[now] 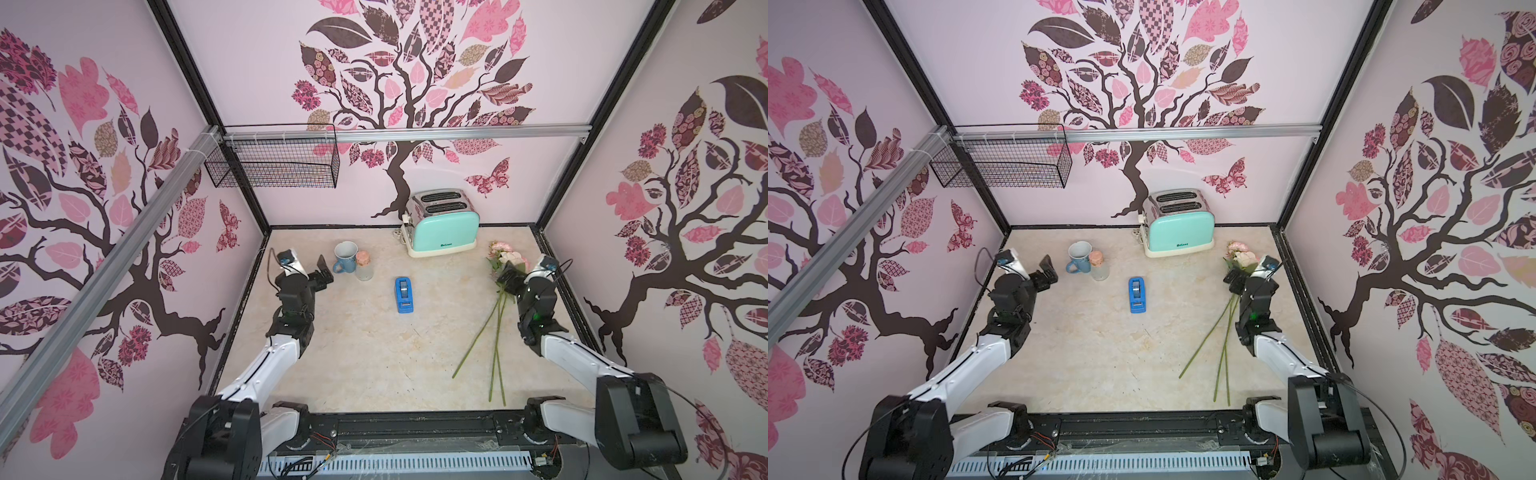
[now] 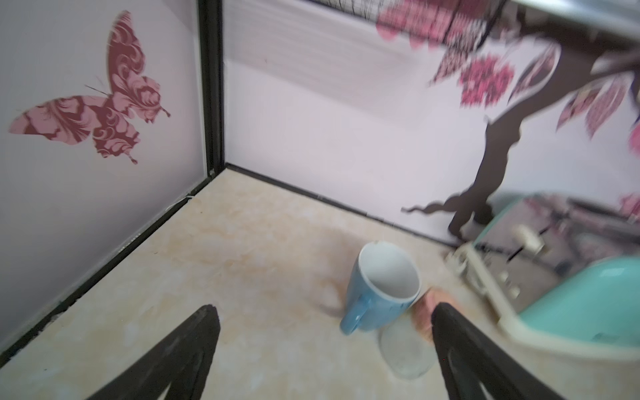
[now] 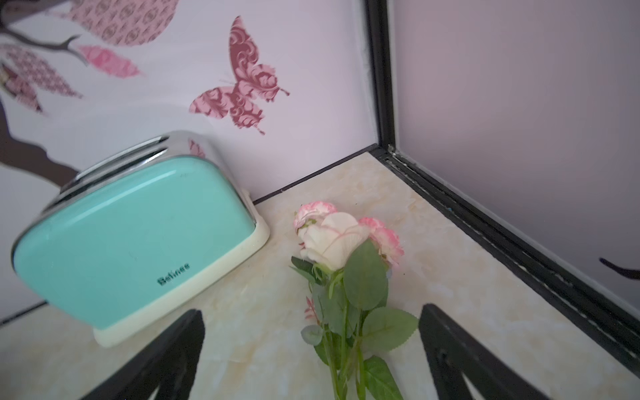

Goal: Wrap bouquets with tape
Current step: Pick up the unwrapped bouquet from the center of the board.

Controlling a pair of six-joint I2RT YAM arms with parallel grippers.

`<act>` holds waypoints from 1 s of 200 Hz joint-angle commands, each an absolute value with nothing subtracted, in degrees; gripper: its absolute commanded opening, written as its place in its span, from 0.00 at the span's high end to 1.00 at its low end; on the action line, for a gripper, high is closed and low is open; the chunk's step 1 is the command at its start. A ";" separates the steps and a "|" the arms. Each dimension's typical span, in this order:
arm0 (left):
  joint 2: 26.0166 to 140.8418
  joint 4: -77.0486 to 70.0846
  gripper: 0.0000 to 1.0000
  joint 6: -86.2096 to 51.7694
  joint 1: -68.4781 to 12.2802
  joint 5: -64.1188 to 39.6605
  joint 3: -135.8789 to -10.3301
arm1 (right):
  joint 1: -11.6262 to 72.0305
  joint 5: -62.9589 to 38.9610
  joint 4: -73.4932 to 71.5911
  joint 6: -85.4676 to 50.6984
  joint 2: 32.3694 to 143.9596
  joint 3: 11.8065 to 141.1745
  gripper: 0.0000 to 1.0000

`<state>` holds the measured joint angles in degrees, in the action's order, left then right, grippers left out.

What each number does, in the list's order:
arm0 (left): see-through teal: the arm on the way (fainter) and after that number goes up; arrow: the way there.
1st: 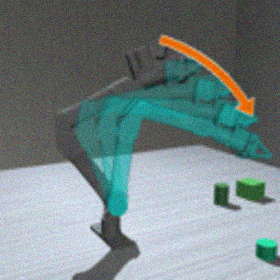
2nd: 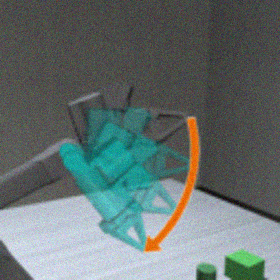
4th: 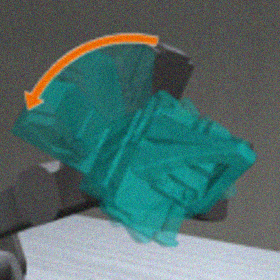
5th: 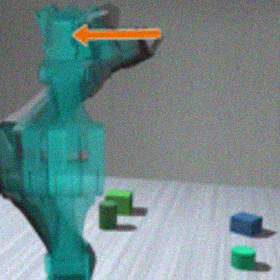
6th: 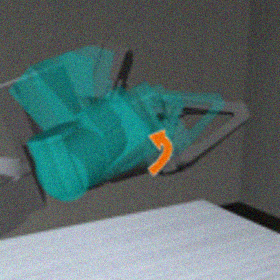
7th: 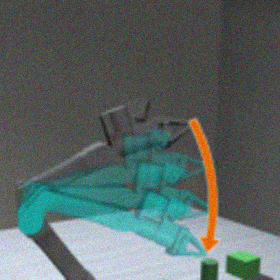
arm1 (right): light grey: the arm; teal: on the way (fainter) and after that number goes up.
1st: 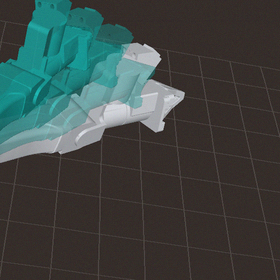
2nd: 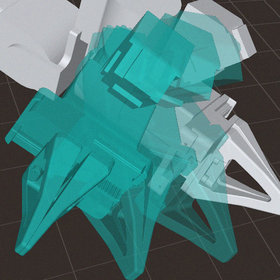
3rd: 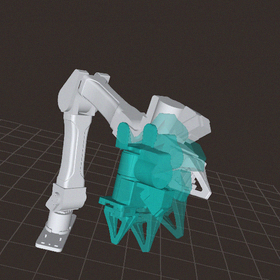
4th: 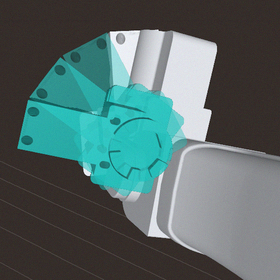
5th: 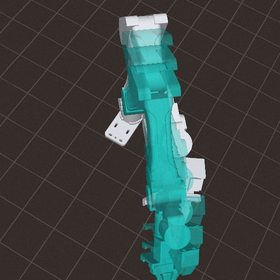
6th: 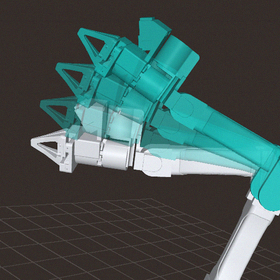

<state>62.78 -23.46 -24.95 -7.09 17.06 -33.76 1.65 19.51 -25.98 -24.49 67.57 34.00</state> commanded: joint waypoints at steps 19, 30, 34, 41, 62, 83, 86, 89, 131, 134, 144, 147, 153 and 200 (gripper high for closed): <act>67.66 -14.82 0.02 -48.07 -0.27 -12.67 -39.06 | -4.75 9.51 9.60 -40.19 71.42 45.66 0.00; 68.68 4.80 0.02 -44.38 -3.45 -8.33 -47.53 | -4.76 8.71 14.03 -37.44 75.09 49.32 0.00; 68.97 10.09 0.02 -42.18 -5.53 -5.43 -50.02 | -4.71 7.66 14.93 -35.77 76.23 50.21 0.00; 69.41 17.28 0.02 -39.14 -9.35 -0.14 -53.40 | -4.58 5.84 15.79 -33.15 78.00 51.17 0.00; 68.59 22.41 0.02 -38.19 -15.38 1.35 -53.27 | -3.49 0.57 15.07 -30.44 83.06 51.53 0.00; 65.81 16.39 0.08 -37.75 -15.38 -9.30 -47.42 | -1.29 0.23 16.05 -28.90 87.14 52.62 0.00; 65.29 16.06 0.09 -37.49 -15.39 -10.14 -46.82 | -0.96 0.83 16.16 -28.69 87.57 52.72 0.00; 64.81 16.05 0.09 -37.41 -15.42 -10.67 -46.44 | -0.77 1.15 16.19 -28.47 87.99 52.78 0.00; 60.97 17.75 0.11 -35.65 -15.49 -13.81 -43.04 | 1.58 3.74 16.84 -27.95 94.12 54.00 0.02; 60.80 17.81 0.12 -35.71 -15.47 -13.88 -42.87 | 1.85 4.18 16.82 -27.95 94.39 54.13 0.02; 60.14 17.74 0.12 -35.88 -15.60 -14.00 -42.17 | 2.57 5.62 16.87 -27.78 95.27 54.58 0.04; 59.93 17.68 0.12 -35.70 -15.62 -14.13 -41.99 | 2.71 5.88 16.92 -27.82 95.46 54.66 0.05; 59.58 17.42 0.12 -35.50 -15.56 -14.24 -41.62 | 2.75 6.19 16.96 -27.90 95.85 54.67 0.07; 58.62 17.13 0.12 -34.47 -15.57 -13.23 -40.88 | 2.90 5.95 15.56 -27.84 97.36 54.42 0.36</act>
